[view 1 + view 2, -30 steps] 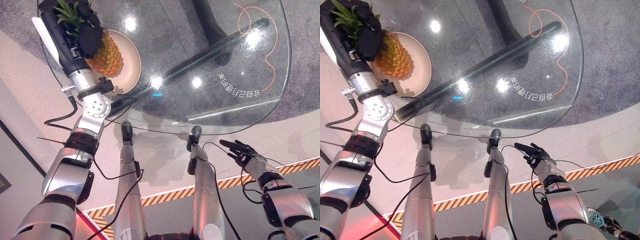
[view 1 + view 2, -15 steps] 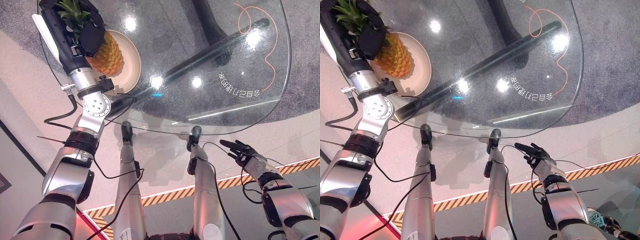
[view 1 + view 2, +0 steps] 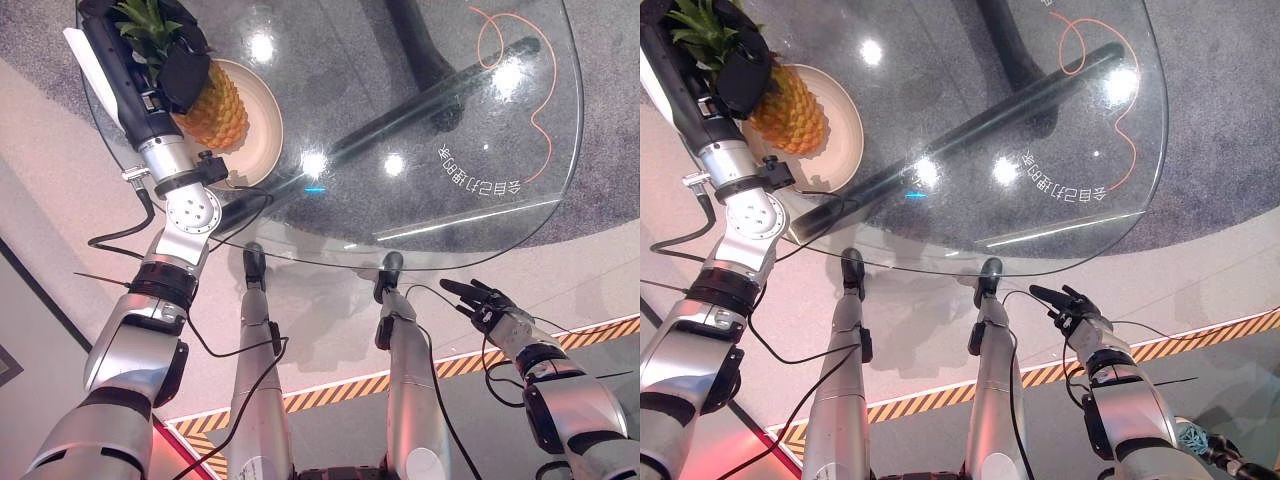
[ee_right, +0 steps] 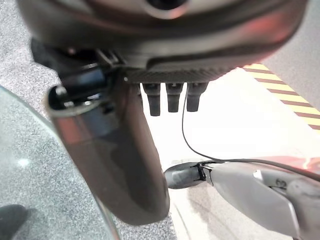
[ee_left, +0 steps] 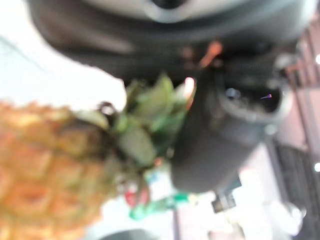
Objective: Pick up the fruit to the plate
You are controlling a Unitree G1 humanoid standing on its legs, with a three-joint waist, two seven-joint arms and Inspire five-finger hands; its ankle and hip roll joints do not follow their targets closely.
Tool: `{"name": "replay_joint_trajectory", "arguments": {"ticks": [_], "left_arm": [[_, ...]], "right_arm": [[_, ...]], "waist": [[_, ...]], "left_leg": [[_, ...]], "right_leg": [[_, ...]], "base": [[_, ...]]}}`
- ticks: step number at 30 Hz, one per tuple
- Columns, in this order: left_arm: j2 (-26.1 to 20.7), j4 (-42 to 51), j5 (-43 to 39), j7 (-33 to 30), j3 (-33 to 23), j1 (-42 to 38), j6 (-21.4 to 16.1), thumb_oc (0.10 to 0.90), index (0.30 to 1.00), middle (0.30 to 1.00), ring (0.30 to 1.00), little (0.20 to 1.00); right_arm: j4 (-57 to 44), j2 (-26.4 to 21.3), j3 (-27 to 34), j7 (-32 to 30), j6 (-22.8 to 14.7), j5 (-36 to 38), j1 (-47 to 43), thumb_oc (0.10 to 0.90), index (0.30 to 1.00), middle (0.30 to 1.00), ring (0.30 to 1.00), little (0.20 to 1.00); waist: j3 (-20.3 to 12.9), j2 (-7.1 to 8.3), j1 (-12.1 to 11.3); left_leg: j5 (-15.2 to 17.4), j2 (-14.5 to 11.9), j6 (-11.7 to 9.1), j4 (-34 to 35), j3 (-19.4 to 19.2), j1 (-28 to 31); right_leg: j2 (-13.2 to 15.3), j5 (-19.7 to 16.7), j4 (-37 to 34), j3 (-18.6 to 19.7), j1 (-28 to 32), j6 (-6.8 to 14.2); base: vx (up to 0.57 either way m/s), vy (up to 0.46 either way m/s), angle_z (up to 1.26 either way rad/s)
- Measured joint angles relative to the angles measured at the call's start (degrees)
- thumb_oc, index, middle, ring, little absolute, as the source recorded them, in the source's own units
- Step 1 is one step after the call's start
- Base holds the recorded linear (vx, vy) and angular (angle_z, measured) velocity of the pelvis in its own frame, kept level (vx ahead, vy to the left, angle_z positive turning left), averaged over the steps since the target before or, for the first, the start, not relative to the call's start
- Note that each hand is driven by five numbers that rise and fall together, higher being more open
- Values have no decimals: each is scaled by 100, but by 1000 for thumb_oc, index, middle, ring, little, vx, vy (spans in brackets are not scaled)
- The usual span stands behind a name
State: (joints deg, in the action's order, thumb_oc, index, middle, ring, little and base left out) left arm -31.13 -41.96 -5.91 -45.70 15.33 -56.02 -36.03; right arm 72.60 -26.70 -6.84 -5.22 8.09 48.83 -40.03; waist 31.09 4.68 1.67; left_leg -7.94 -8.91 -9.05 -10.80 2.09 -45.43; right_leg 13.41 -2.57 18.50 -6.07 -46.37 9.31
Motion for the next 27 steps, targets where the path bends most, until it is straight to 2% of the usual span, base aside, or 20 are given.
{"name": "replay_joint_trajectory", "arguments": {"ticks": [15,27], "left_arm": [[2,170,7,32,-41,153,-107,388,547,547,547,488],[0,495,10,251,-48,501,-286,446,596,596,596,546]], "right_arm": [[0,0,4,-10,-89,-48,-2,800,900,900,900,900],[-2,1,8,-97,-109,-53,-1,800,900,900,900,900]], "waist": [[0,0,-169],[0,0,-180]], "left_leg": [[-4,0,-6,-20,55,-71],[-6,1,-6,-17,84,-77]], "right_leg": [[5,7,5,-61,-19,-1],[7,22,14,-100,-10,-6]], "base": [[0,0,0],[0,0,0]]}}
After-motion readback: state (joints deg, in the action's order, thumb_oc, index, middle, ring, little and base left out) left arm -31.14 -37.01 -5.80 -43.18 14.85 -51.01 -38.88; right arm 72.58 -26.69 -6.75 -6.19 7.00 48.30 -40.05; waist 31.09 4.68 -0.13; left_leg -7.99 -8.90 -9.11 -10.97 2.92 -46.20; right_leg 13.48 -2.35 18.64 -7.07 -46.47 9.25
